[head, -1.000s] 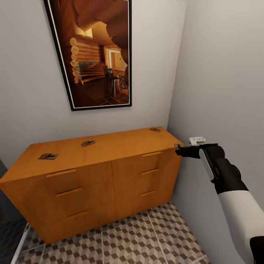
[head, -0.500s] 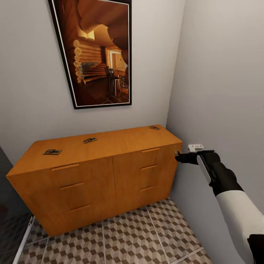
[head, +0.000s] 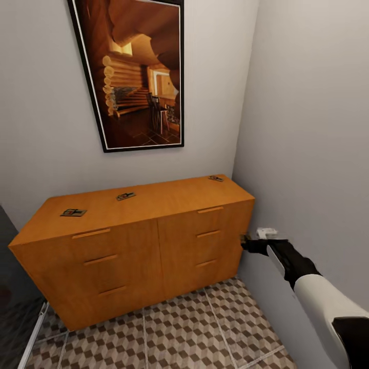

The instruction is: Take the four mousetraps from the cabinet in the bathroom and place them on the bathroom floor. Make sure all four end up on the same floor surface, and ensure that at least two of them are either under or directly next to the same bathroom sink.

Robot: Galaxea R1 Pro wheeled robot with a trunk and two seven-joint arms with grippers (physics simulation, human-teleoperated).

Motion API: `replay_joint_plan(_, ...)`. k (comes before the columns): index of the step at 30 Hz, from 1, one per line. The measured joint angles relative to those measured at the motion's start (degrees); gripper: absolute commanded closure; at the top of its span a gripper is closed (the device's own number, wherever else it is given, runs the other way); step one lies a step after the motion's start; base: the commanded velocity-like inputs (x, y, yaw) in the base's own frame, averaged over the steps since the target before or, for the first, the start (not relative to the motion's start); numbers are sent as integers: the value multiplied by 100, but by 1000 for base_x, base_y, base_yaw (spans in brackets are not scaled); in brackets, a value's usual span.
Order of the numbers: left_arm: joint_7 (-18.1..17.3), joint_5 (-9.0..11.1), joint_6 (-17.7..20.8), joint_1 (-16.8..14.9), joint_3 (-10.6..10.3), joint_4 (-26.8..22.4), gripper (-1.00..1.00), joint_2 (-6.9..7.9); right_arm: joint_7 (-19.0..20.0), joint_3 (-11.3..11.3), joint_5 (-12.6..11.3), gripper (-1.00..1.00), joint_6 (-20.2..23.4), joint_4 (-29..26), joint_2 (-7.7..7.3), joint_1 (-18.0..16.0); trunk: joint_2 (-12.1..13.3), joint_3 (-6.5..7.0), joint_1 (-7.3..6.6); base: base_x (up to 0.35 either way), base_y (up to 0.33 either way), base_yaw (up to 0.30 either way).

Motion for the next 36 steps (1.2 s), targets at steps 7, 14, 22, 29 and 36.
replay_joint_plan(7,10,-1,2,-1,13,-163,-100,-159,-10,350,2,100,-1382,1426,328,16,0,0,0,0,0,0)
replay_joint_plan(14,25,1,-13,-7,22,-514,-100,-269,-27,389,8,100,-2672,2652,668,55,0,0,0,0,0,0)
replay_joint_plan(22,32,1,-3,-7,26,-861,-100,-413,-31,396,119,100,-3397,2868,925,605,-1,0,0,0,0,0)
replay_joint_plan(29,38,2,558,-7,28,-1443,-100,-459,-60,405,218,100,-4299,2890,1054,1318,-1,0,0,0,0,0)
replay_joint_plan(36,41,3,1822,-7,27,-2828,-100,-472,-112,406,236,100,-4860,2896,1087,1970,-1,0,0,0,0,0)
